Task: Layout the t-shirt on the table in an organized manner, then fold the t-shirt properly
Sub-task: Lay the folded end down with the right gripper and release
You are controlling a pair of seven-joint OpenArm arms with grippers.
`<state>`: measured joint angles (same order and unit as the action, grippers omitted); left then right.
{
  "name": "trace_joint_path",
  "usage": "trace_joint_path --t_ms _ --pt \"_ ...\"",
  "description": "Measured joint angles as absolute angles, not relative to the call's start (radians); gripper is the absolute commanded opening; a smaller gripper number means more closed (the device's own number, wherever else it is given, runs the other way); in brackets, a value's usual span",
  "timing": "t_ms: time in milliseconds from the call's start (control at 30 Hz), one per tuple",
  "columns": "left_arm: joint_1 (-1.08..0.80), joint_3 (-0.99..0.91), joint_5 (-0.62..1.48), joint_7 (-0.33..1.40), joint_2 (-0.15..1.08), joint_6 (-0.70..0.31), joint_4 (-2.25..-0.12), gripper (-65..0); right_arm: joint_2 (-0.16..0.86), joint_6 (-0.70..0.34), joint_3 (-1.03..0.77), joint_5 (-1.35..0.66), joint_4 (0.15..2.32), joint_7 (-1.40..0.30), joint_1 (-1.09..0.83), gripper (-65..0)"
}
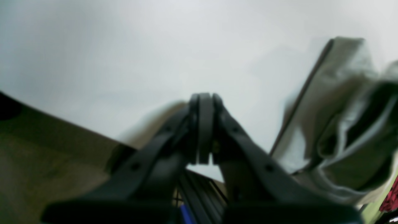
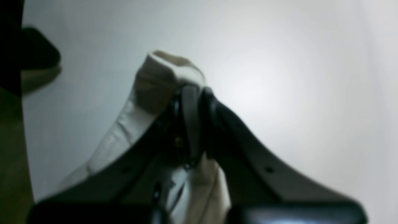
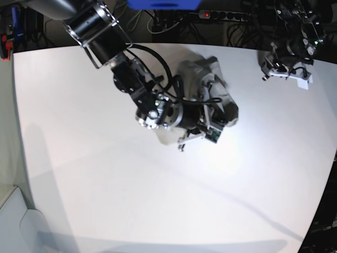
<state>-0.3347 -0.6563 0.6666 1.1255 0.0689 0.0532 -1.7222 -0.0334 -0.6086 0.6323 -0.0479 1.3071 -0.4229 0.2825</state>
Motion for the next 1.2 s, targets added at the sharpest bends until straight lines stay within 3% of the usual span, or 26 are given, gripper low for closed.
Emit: trace_joint_path --t_ms 333,700,967,1067,1200 --pt "-0.334 -0.656 0.667 1.125 0.069 0.054 -1.721 -65.0 -0.078 -0.609 0.632 -0.052 1.365 -0.482 0.306 -65.0" --pt "-0.335 -0.656 0.665 1.125 0.069 0.053 -1.721 -65.0 -0.134 -0.609 0.630 -0.046 1.166 -0.466 0.359 -65.0" --pt "-0.337 -0.656 0.667 1.126 0.069 0.054 -1.721 -65.0 -0.133 -0.608 0.630 -0.048 1.111 -0.467 0.381 -42.7" --pt "-0.337 -0.657 0.670 1.126 0.069 0.054 -1.723 -65.0 -0.128 -0.607 0.629 -0.041 1.159 -0.474 0.362 -40.3" --pt "-0.338 -0.656 0.676 1.131 0.068 0.054 -1.724 -65.0 -0.096 -0.606 0.614 -0.050 1.396 -0.475 0.281 -40.3"
